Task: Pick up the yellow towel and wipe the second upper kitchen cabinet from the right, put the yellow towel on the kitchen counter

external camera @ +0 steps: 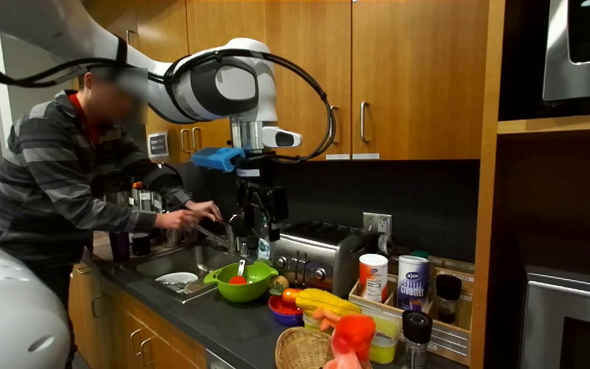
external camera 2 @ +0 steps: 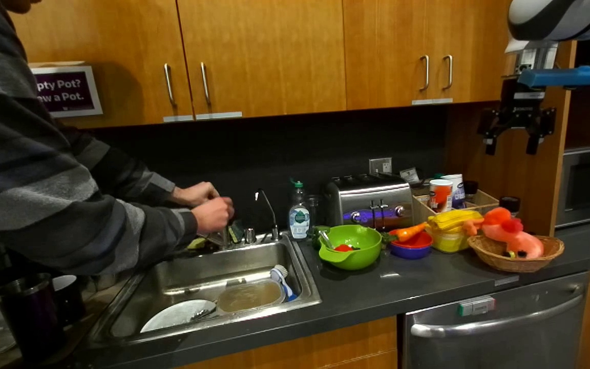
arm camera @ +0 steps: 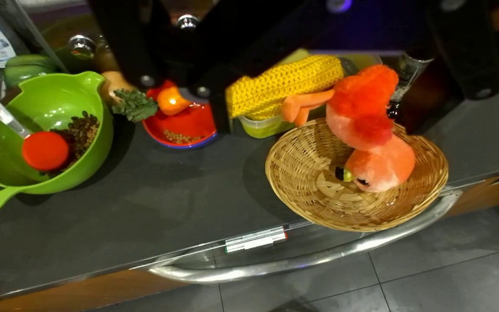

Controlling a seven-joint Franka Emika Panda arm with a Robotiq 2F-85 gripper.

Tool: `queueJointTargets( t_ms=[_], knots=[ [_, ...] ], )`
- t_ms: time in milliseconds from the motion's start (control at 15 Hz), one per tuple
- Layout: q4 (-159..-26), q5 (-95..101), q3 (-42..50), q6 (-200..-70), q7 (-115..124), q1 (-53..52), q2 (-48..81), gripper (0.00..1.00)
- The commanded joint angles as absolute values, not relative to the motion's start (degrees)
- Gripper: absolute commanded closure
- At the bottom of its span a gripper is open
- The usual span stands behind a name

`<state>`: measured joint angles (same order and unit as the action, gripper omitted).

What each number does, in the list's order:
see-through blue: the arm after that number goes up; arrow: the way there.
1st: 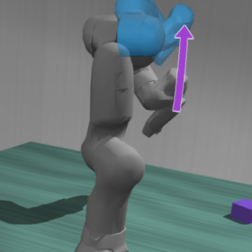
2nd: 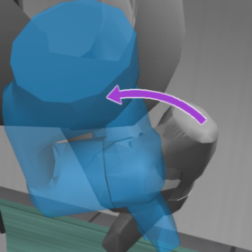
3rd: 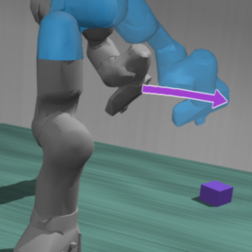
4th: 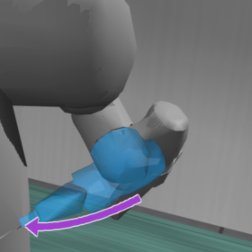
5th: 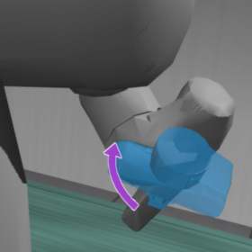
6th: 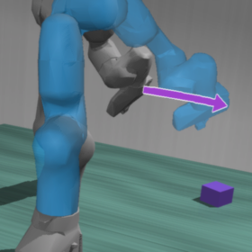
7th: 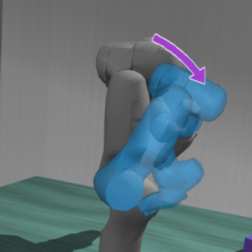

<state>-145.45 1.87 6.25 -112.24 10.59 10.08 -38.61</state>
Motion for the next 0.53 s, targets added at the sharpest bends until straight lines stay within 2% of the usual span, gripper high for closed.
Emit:
queueJointTargets(
  t_ms=[0,467],
  knots=[
    [-145.3,1.6,5.8,-112.1,10.3,10.6,-38.5,0.00],
    [-142.0,-2.4,8.7,-118.2,14.1,12.7,-37.1,0.00]
  ],
)
